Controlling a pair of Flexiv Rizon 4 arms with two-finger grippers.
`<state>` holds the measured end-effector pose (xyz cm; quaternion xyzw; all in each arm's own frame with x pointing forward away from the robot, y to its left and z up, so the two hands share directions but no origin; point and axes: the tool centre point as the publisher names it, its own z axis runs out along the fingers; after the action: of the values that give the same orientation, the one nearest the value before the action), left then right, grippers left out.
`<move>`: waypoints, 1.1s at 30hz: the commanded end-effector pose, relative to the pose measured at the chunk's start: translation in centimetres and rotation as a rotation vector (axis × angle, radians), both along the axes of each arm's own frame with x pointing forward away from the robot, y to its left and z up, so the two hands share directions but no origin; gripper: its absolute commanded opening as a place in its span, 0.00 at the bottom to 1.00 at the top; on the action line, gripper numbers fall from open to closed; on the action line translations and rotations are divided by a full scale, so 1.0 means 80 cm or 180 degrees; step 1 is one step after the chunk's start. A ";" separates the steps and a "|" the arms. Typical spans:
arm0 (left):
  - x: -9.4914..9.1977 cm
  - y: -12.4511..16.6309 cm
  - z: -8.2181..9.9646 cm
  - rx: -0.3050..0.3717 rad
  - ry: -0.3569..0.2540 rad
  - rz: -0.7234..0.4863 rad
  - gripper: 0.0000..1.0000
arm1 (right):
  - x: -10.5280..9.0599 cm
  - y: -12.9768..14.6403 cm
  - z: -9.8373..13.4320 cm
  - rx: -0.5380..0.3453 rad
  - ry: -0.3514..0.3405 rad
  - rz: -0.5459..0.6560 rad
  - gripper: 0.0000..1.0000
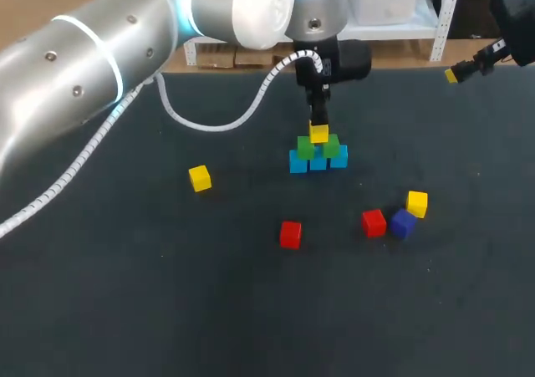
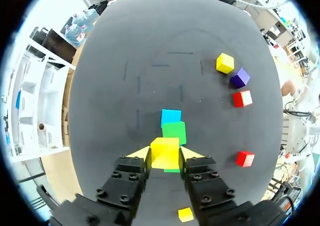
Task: Place the blue cubes, place green cubes on the blue cubes, place the yellow cubes on the green cubes, then place the red cubes on the yellow cubes, and place purple cube on the red cubes.
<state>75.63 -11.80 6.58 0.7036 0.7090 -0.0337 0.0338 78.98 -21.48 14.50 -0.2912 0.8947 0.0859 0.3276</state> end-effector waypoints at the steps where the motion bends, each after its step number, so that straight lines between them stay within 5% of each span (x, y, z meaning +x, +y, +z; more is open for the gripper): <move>1: -0.004 0.003 -0.002 -0.0010 0.0001 -0.0007 0.10 | -0.001 0.000 0.000 -0.0005 -0.0002 -0.0007 1.00; 2: -0.006 0.003 -0.002 -0.0010 0.0003 -0.0008 0.00 | -0.001 0.000 0.000 -0.0005 -0.0002 -0.0007 1.00; 33: -0.016 0.004 0.009 -0.0050 -0.0220 0.0007 0.00 | -0.001 0.000 0.000 -0.0005 -0.0002 -0.0007 1.00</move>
<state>75.35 -11.99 7.24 0.7043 0.7078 -0.0204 0.0514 78.98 -21.48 14.50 -0.2912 0.8947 0.0859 0.3276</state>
